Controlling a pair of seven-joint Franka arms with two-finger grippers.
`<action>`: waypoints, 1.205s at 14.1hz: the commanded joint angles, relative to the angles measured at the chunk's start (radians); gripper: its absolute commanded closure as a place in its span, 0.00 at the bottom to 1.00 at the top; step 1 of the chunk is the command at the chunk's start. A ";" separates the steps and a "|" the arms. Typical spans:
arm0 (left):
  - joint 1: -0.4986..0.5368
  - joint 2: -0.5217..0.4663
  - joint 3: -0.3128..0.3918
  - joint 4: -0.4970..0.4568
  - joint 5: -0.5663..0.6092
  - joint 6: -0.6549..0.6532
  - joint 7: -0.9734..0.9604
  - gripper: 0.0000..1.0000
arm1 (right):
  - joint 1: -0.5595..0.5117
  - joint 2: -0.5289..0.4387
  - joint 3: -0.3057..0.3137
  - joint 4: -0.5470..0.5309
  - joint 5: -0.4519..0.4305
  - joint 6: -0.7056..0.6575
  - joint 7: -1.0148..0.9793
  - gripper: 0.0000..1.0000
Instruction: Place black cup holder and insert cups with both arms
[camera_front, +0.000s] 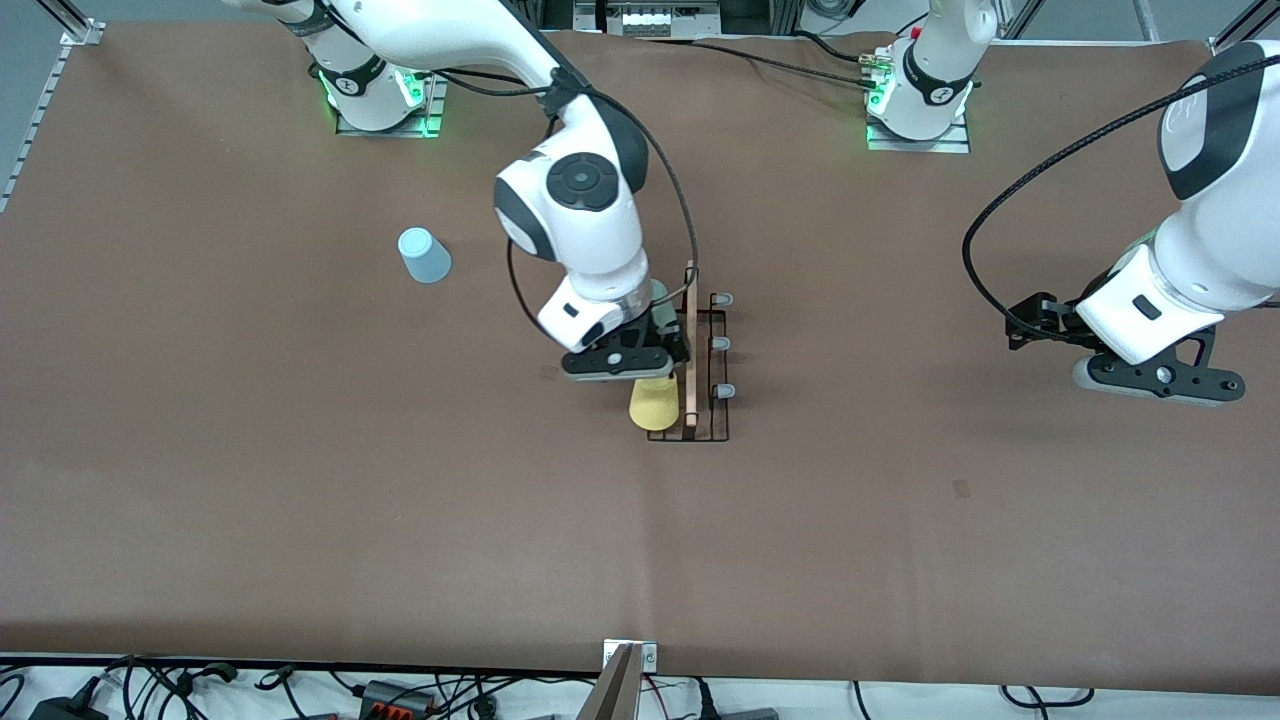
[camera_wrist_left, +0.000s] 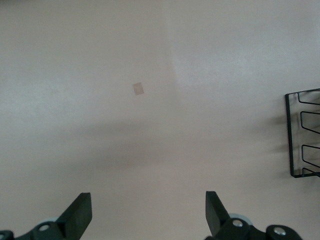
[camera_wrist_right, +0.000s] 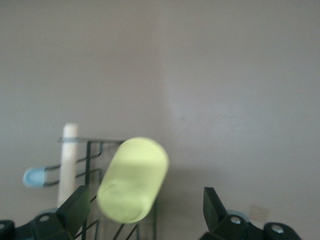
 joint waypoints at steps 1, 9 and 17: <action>0.011 -0.019 -0.007 -0.005 -0.016 -0.001 0.010 0.00 | -0.141 -0.198 0.016 -0.119 0.003 -0.141 -0.096 0.00; 0.011 -0.090 -0.006 -0.054 -0.056 0.001 -0.038 0.00 | -0.670 -0.516 0.075 -0.172 0.099 -0.539 -0.373 0.00; 0.049 -0.260 -0.006 -0.293 -0.121 0.168 -0.031 0.00 | -0.785 -0.569 0.033 -0.159 0.101 -0.708 -0.671 0.00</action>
